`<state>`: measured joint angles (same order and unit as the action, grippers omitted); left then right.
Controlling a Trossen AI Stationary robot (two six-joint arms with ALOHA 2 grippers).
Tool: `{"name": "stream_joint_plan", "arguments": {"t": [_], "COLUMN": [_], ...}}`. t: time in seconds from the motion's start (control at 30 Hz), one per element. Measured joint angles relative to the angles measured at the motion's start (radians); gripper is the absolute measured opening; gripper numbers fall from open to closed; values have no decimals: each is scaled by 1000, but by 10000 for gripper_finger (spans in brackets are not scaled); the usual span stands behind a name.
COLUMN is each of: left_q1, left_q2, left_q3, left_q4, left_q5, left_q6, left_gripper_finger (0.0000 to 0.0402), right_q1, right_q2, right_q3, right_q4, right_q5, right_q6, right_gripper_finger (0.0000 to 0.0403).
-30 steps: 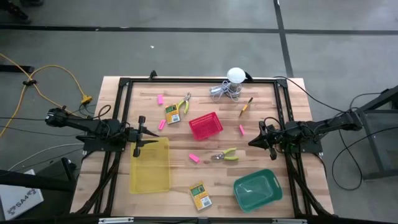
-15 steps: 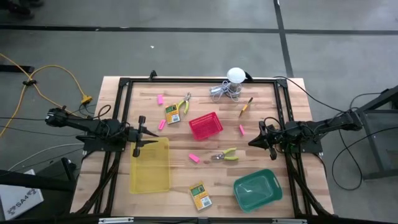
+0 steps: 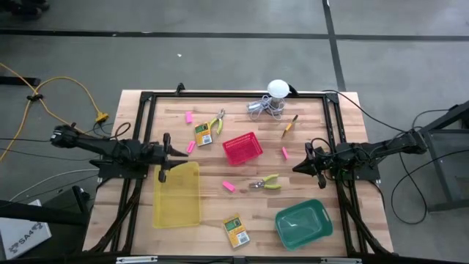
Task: Pick & Place School Supplies
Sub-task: Put the yellow box of crayons into the yellow bin
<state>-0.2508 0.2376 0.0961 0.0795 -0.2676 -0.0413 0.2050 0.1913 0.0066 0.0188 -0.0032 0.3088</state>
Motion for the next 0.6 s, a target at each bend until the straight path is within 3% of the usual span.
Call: {"name": "stream_joint_plan", "arguments": {"t": [0.33, 0.6], "left_q1": [0, 12], "left_q2": [347, 649], "left_q3": [218, 423], "left_q4": [-3, -56], "left_q5": [14, 152], "left_q6": [-249, -440], "left_gripper_finger": [91, 91], "right_q1": [0, 0], "right_q2": [0, 0], "right_q3": [0, 0], "right_q4": [0, 0], "right_q5": [0, 0], "right_q6": [0, 0], "right_gripper_finger": [3, 3]}}
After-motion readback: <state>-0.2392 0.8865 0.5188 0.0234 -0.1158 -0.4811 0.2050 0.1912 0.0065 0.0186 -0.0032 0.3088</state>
